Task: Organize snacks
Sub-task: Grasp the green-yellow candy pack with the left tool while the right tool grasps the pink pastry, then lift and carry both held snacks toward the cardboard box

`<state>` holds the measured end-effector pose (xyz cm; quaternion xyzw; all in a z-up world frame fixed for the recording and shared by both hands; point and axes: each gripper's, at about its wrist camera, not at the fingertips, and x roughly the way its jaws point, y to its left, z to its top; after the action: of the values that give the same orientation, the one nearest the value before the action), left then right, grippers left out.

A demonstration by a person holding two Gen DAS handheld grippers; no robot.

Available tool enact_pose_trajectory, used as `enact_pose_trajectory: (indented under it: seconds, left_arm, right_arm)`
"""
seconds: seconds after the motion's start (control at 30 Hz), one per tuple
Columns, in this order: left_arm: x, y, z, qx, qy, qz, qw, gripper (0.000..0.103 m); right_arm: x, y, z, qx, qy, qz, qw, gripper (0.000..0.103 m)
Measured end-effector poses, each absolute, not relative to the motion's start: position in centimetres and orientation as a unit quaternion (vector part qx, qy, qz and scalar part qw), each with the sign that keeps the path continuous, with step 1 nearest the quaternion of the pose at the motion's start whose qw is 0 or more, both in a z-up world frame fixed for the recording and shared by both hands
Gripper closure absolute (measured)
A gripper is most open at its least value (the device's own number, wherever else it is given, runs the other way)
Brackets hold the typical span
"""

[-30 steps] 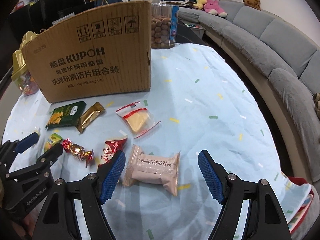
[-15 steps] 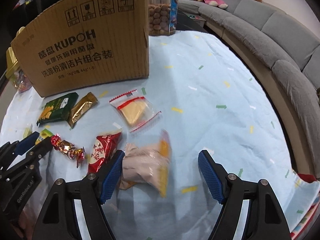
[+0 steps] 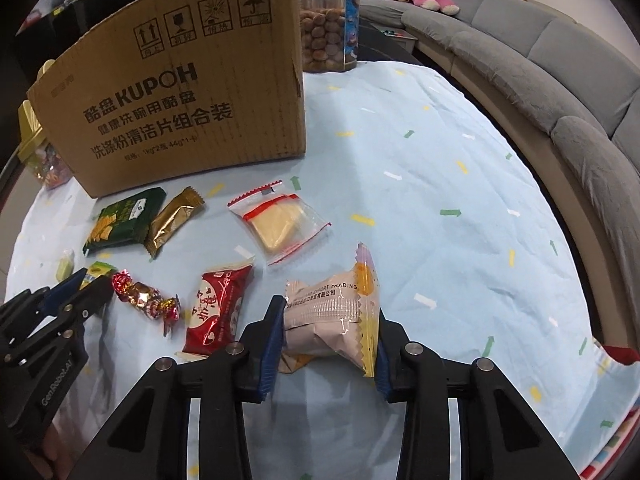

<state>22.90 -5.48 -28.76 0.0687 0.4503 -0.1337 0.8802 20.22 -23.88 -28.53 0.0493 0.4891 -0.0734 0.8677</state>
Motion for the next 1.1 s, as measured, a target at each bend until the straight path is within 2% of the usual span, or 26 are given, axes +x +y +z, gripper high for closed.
enact_pose_trajectory:
  seconds: [1.1]
  left_arm:
    - [18.9,-3.9,-20.5,0.051,0.408,-0.086,0.907,0.079]
  right_arm:
    - [16.6,-22.2,-19.4,0.013,0.411,-0.054,0.910,0.064]
